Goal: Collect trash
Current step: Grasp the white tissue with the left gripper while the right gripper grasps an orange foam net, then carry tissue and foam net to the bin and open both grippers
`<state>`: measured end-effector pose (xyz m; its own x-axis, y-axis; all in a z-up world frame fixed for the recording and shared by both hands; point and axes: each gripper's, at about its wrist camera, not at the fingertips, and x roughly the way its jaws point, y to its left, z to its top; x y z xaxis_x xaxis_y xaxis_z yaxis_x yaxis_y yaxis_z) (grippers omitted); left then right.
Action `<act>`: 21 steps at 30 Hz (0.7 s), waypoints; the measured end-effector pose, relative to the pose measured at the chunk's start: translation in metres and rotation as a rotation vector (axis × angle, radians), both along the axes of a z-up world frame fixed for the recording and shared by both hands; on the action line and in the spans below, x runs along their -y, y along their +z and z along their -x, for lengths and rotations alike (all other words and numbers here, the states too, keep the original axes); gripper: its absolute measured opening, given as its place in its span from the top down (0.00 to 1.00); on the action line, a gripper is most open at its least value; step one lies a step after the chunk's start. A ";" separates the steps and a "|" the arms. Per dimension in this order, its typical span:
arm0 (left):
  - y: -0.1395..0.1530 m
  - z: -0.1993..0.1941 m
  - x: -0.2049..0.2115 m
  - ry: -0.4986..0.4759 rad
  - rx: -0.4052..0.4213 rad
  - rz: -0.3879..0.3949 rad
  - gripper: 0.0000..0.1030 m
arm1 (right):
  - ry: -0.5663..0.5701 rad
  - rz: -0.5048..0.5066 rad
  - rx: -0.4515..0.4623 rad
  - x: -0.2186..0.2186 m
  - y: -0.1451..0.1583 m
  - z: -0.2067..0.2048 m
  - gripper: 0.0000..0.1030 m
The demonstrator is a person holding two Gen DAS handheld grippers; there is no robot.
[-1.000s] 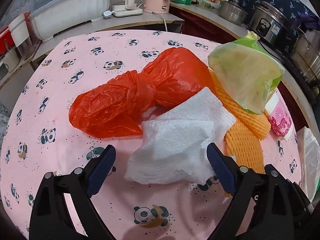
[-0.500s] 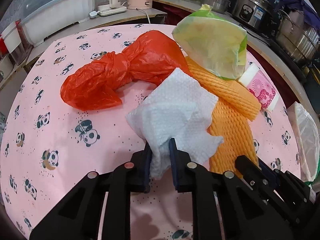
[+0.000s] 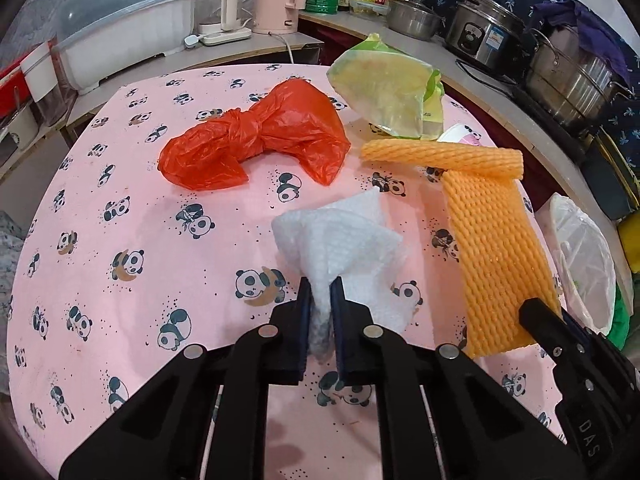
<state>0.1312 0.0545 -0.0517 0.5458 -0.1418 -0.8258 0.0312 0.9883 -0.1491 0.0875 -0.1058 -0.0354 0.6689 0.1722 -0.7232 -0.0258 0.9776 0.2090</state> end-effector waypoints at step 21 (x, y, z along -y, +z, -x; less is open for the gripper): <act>0.047 0.033 0.085 -0.164 0.098 -0.038 0.90 | -0.172 -0.053 0.107 0.081 0.033 0.047 0.90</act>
